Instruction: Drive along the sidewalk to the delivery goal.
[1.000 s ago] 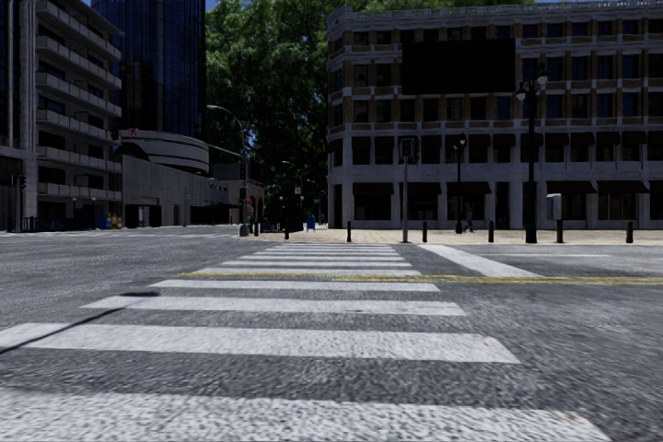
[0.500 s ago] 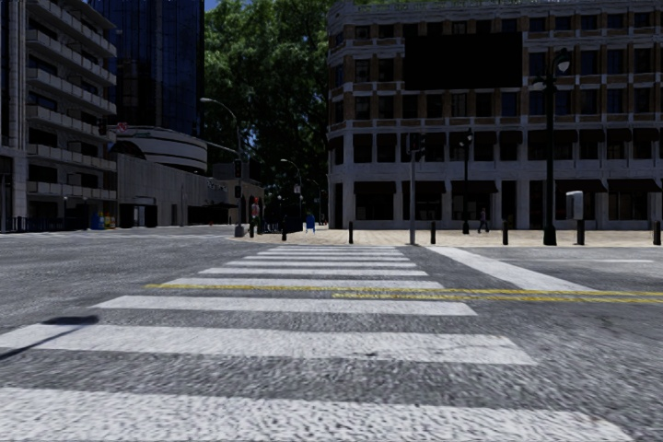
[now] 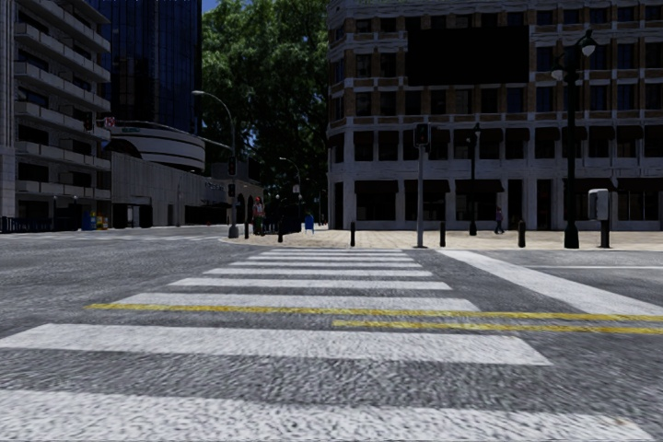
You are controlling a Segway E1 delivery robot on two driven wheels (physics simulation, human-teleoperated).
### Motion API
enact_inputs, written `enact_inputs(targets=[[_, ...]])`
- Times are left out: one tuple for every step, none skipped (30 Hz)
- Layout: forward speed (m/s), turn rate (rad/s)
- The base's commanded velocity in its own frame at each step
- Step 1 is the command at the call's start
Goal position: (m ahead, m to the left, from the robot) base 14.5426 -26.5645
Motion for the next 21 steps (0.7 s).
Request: enact_inputs(targets=[[2.0, 0.0], [2.0, 0.0], [2.0, 0.0], [2.0, 0.0], [2.0, 0.0], [2.0, 0.0], [2.0, 0.0], [2.0, 0.0], [2.0, 0.0], [2.0, 0.0], [2.0, 0.0], [2.0, 0.0], [2.0, 0.0], [2.0, 0.0], [2.0, 0.0], [2.0, 0.0], [2.0, 0.0], [2.0, 0.0], [2.0, 0.0], [2.0, 0.0], [2.0, 0.0]])
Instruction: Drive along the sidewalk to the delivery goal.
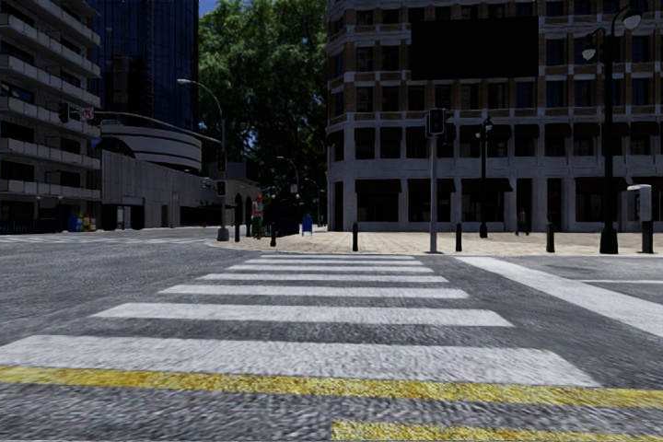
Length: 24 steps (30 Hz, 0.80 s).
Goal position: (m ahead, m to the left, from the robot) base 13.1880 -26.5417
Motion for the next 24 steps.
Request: enact_inputs(targets=[[2.0, 0.0], [2.0, 0.0], [2.0, 0.0], [2.0, 0.0], [2.0, 0.0], [2.0, 0.0], [2.0, 0.0], [2.0, 0.0], [2.0, 0.0], [2.0, 0.0], [2.0, 0.0], [2.0, 0.0], [2.0, 0.0], [2.0, 0.0], [2.0, 0.0], [2.0, 0.0], [2.0, 0.0], [2.0, -0.43], [2.0, -0.43], [2.0, -0.62], [2.0, -1.04], [2.0, -1.2], [2.0, -1.2], [2.0, -1.2]])
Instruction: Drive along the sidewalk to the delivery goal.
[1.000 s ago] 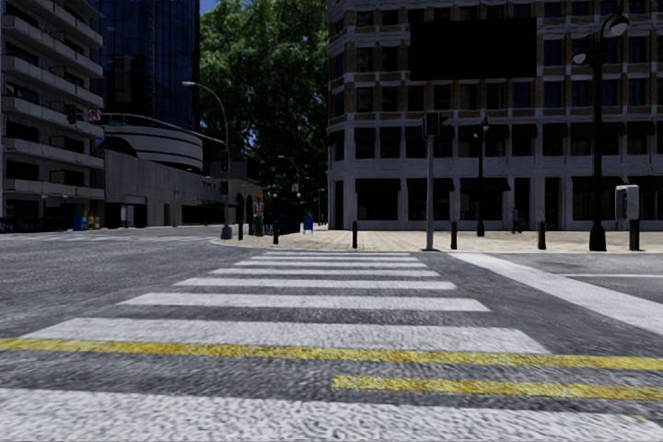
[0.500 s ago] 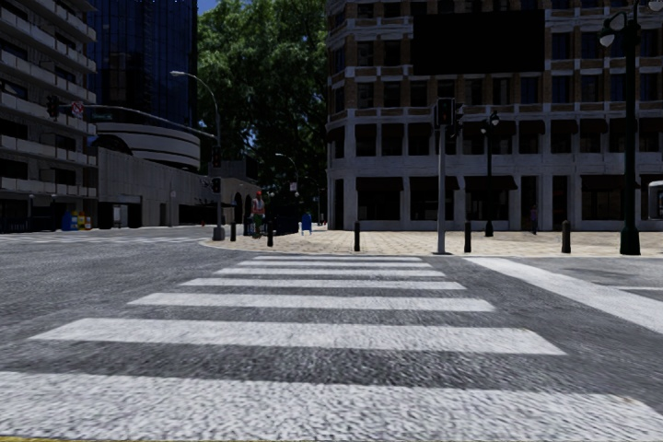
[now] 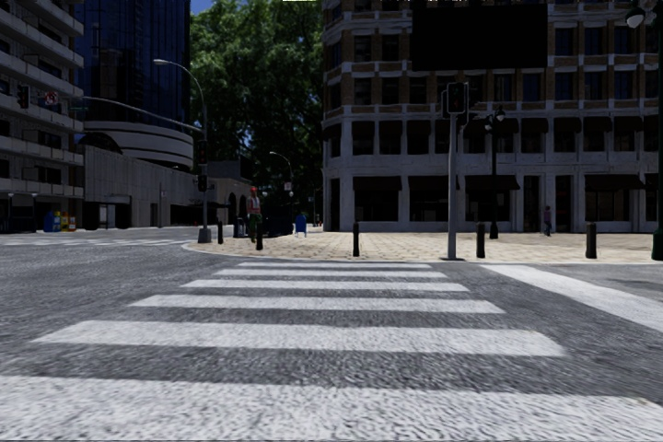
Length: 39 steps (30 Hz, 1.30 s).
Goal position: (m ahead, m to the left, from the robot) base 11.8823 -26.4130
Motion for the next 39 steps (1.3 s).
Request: enact_inputs(targets=[[2.0, -1.2], [2.0, -0.38], [2.0, 0.0], [2.0, 0.0], [2.0, 0.0], [2.0, 0.0], [2.0, 0.0], [2.0, 0.0], [2.0, 0.0], [2.0, 0.0], [2.0, 0.0], [2.0, 0.0], [2.0, 0.0], [2.0, 0.0], [2.0, 0.0], [2.0, 0.0], [2.0, -0.36], [2.0, -0.82], [2.0, -0.82], [2.0, -1.2], [2.0, -1.2], [2.0, -1.2], [2.0, -1.2], [2.0, -1.2], [2.0, -1.2], [2.0, -1.2], [2.0, -0.71], [2.0, -0.25], [2.0, -0.07], [2.0, -0.07], [2.0, -0.01], [2.0, 0.0], [2.0, 0.0], [2.0, 0.0], [2.0, 0.0], [2.0, 0.0], [2.0, 0.0], [2.0, 0.0], [2.0, 0.0]])
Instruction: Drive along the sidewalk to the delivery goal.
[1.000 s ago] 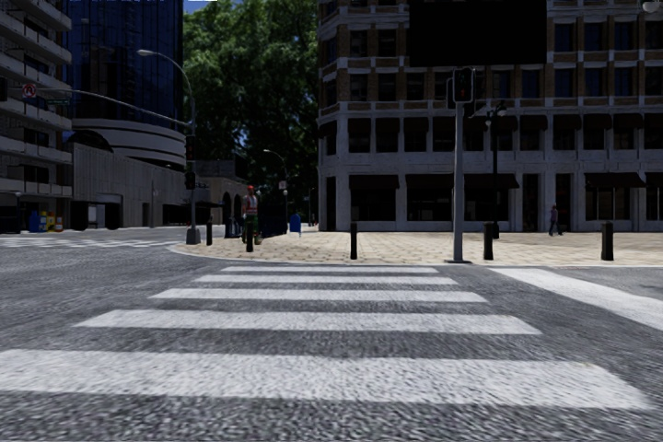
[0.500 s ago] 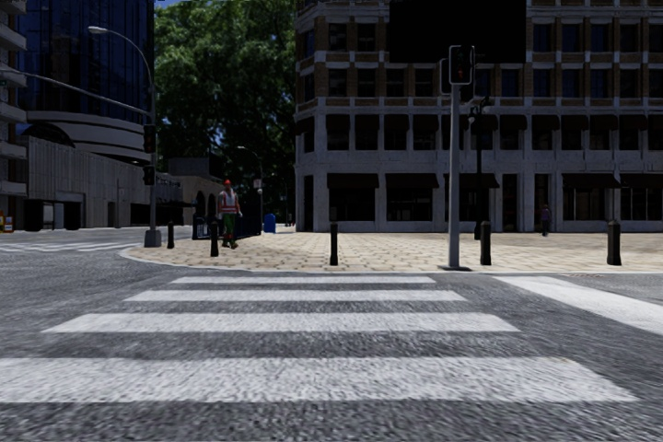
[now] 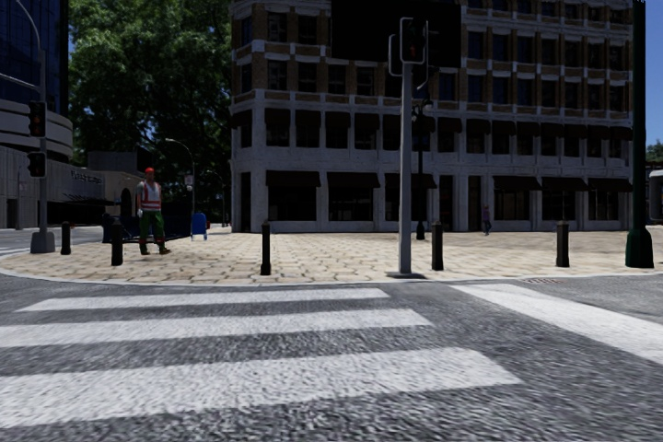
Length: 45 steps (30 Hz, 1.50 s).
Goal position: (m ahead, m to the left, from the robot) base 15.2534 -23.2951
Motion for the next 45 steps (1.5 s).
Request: enact_inputs(targets=[[2.0, 0.0], [2.0, 0.0], [2.0, 0.0], [2.0, 0.0], [2.0, 0.0], [2.0, 0.0], [2.0, 0.0], [2.0, 0.0], [2.0, 0.0], [2.0, 0.0], [2.0, 0.0], [2.0, 0.0], [2.0, 0.0], [2.0, 0.0], [2.0, 0.0], [2.0, 0.0], [2.0, 0.0], [2.0, 0.0], [2.0, 0.0], [2.0, 0.0], [2.0, 0.0], [2.0, 0.0], [2.0, 0.0], [2.0, 0.0], [2.0, 0.0], [2.0, 0.0], [2.0, 0.0], [2.0, 0.0], [2.0, 0.0], [2.0, 0.0], [2.0, 0.0], [2.0, 0.0], [2.0, 0.0], [2.0, 0.0], [2.0, 0.0], [2.0, 0.0], [2.0, 0.0], [2.0, 0.0], [2.0, 0.0], [2.0, 0.0], [2.0, 0.0], [2.0, 0.0], [2.0, 0.0], [2.0, 0.0], [2.0, 0.0]])
